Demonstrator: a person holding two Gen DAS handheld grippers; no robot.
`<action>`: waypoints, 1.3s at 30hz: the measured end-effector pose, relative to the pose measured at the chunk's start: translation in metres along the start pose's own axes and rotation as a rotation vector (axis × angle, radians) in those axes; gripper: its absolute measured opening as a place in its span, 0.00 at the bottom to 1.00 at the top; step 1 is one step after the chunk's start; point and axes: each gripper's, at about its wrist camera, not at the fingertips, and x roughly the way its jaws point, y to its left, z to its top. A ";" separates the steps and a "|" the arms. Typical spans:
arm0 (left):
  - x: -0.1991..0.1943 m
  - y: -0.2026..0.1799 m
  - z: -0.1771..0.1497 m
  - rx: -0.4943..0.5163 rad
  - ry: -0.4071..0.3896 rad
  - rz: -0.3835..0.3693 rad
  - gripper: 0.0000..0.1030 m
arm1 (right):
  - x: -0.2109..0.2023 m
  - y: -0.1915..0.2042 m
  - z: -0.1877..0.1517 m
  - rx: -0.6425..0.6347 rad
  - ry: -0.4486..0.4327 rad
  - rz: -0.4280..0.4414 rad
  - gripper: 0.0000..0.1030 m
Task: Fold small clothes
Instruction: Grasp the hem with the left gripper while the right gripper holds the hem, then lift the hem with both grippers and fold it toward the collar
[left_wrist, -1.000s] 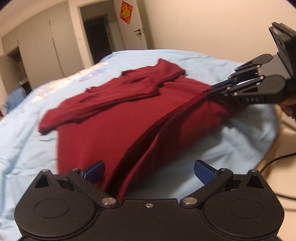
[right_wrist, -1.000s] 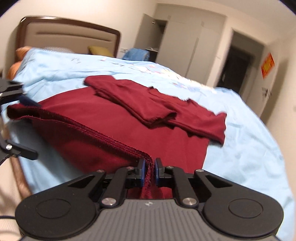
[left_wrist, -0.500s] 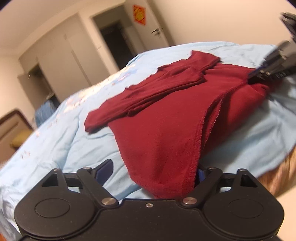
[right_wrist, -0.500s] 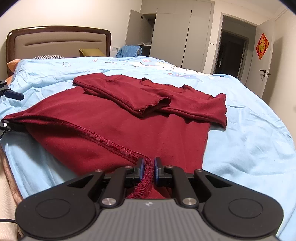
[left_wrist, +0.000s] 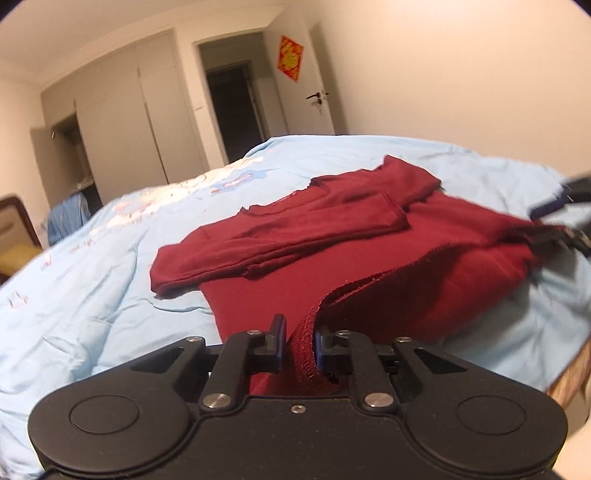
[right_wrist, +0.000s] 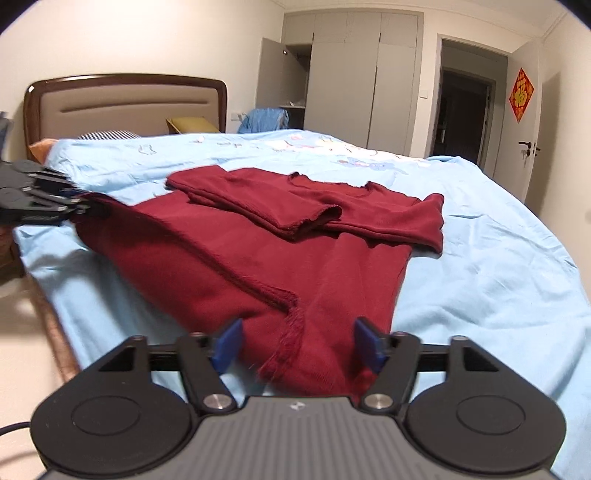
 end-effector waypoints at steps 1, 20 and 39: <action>0.002 0.001 0.002 -0.020 0.002 -0.002 0.15 | -0.003 0.002 -0.002 -0.017 0.001 -0.010 0.74; -0.080 0.001 0.038 -0.140 -0.315 0.179 0.03 | -0.075 0.026 0.034 -0.127 -0.351 -0.228 0.13; -0.201 -0.024 0.073 -0.131 -0.472 0.130 0.03 | -0.190 0.038 0.049 -0.071 -0.607 -0.244 0.12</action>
